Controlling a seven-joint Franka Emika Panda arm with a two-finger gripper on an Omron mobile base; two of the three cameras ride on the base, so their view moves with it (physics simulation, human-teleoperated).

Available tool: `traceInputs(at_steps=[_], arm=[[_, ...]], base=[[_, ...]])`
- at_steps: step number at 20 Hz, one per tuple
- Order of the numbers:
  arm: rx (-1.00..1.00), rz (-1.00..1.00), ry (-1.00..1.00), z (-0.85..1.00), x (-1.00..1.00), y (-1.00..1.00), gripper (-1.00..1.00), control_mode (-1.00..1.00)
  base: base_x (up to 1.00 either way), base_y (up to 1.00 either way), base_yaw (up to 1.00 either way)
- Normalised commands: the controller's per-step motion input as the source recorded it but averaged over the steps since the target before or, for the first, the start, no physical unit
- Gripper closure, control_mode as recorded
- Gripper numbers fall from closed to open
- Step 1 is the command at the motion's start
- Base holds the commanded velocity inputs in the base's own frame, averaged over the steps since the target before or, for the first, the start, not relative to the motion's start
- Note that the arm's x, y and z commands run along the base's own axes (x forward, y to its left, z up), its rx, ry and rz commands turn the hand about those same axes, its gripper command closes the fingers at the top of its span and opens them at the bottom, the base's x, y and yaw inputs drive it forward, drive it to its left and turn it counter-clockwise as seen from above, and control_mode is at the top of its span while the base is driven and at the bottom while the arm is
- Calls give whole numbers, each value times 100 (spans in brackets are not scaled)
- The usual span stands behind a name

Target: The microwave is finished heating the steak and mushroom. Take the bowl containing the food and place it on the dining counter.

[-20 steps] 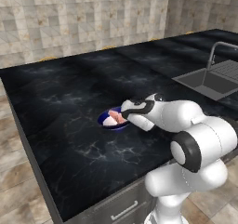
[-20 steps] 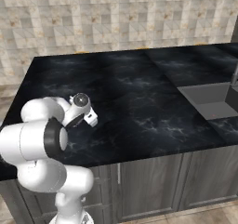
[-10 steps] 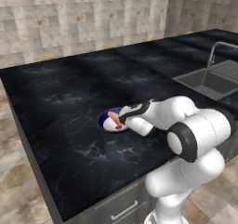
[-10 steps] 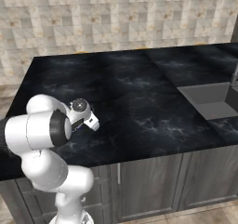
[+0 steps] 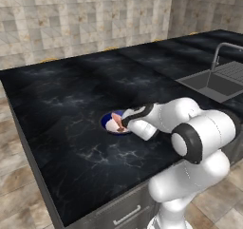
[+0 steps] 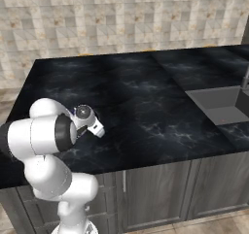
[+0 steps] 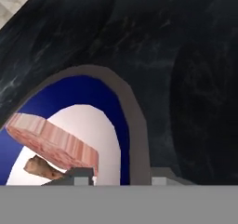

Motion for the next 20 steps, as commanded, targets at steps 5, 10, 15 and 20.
traceInputs(at_steps=[5,10,15,20], arm=[[1,-14,1,86,-57,-17,-100,-100],[1,-8,0,100,-98,-11,-100,-100],[0,-3,0,100,-100,0,-100,-100],[0,0,1,100,-100,-2,-100,-100]], base=[[0,0,0],[0,0,0],[0,0,0],[0,0,0]])
